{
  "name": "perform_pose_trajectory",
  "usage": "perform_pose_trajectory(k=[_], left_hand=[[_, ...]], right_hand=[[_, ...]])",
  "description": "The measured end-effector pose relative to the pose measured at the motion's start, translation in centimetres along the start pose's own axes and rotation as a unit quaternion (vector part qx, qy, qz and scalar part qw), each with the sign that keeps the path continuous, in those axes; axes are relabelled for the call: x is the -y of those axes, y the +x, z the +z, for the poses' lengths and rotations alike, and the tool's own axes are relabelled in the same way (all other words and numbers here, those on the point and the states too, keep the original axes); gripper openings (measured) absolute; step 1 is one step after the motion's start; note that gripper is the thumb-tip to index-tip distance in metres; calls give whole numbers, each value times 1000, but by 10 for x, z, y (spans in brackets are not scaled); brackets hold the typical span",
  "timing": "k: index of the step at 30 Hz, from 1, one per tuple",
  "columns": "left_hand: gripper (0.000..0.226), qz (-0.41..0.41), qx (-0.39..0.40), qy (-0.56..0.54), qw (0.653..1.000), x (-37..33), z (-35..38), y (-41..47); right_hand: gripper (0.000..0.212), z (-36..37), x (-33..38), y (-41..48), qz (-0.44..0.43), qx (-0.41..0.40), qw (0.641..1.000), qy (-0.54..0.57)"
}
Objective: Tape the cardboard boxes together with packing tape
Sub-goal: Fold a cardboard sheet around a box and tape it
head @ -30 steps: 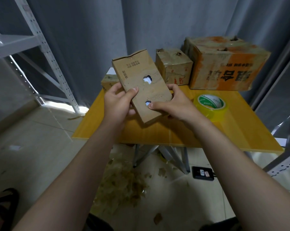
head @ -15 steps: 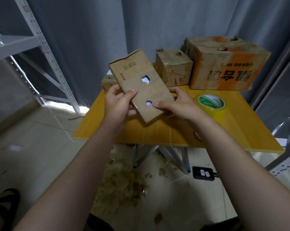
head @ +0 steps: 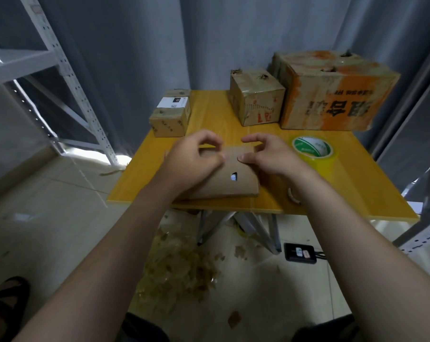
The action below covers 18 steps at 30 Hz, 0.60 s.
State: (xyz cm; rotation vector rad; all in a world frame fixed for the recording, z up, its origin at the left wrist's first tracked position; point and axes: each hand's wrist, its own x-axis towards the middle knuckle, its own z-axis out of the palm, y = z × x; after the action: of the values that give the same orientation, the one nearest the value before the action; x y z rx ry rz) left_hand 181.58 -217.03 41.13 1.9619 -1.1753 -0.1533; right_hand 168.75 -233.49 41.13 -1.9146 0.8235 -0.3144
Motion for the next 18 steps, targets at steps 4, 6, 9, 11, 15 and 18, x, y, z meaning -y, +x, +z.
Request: perform_pose_trajectory(k=[4,6,9,11,15,18], left_hand=[[74,-4,192,108,975,-6,11,-1],[94,-12,239,160,958,-8,11,0],[102,-17,264,197,944,-8,9,0],[103,-24,258,197,946,-8,8,0],[101,-38,234,192,952,-10,9,-1],[85,-31,176,148,973,-15,13,-3]], right_hand=[[31,-14,-6,0,-30,-93,990,-99],[31,-27,-11,-1,-30,-168,961,-216],[47,-44,-20,-6,18,-177,923,-340],[52,-50,-28,-11,38,-163,918,-360],[53,-53,-35,-19,4,-177,919,-352],[63,-50,-30,-22,-68,-210,942,-252]])
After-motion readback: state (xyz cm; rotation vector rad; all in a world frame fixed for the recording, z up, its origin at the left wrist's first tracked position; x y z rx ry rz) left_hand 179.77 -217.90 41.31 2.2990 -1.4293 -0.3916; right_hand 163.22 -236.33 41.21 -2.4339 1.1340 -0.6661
